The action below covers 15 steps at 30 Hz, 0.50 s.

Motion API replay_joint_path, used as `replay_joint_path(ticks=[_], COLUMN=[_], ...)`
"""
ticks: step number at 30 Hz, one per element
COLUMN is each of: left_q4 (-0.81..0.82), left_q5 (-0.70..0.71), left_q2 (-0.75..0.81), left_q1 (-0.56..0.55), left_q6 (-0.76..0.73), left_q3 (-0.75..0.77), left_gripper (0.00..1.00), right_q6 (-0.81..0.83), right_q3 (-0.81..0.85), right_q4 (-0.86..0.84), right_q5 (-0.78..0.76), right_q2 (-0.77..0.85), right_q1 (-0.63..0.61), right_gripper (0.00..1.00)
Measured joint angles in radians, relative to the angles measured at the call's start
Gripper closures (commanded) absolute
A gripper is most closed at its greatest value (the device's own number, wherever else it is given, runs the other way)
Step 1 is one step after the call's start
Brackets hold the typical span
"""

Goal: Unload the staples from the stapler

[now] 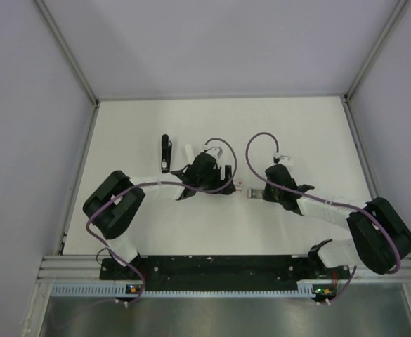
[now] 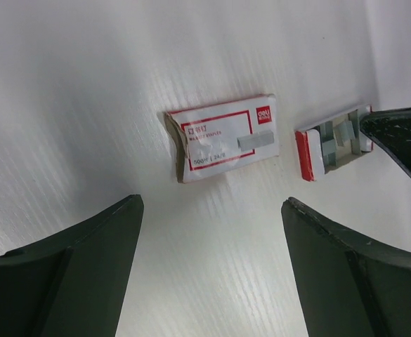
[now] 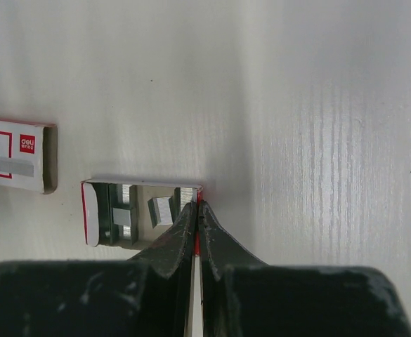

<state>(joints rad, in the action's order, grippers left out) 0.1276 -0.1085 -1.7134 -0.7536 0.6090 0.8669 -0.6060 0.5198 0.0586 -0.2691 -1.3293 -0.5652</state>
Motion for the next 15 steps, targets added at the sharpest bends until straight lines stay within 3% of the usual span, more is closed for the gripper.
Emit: replay_joint_path(ticks=[5,15], left_q4=[-0.083,-0.095], left_q5=[0.042,0.047], left_q2=[-0.048,-0.101], left_q1=[0.006,0.032], left_q6=[-0.038,-0.062], left_q3=[0.088,0.154], left_gripper=[0.13,0.15], right_q6=[0.0,-0.028], right_q3=[0.024,0.055], right_q4=[0.006,-0.037], right_q5=[-0.011,-0.015], right_q2=[-0.016,-0.086], right_q1=[0.0,0.0], right_gripper=[1.0,1.0])
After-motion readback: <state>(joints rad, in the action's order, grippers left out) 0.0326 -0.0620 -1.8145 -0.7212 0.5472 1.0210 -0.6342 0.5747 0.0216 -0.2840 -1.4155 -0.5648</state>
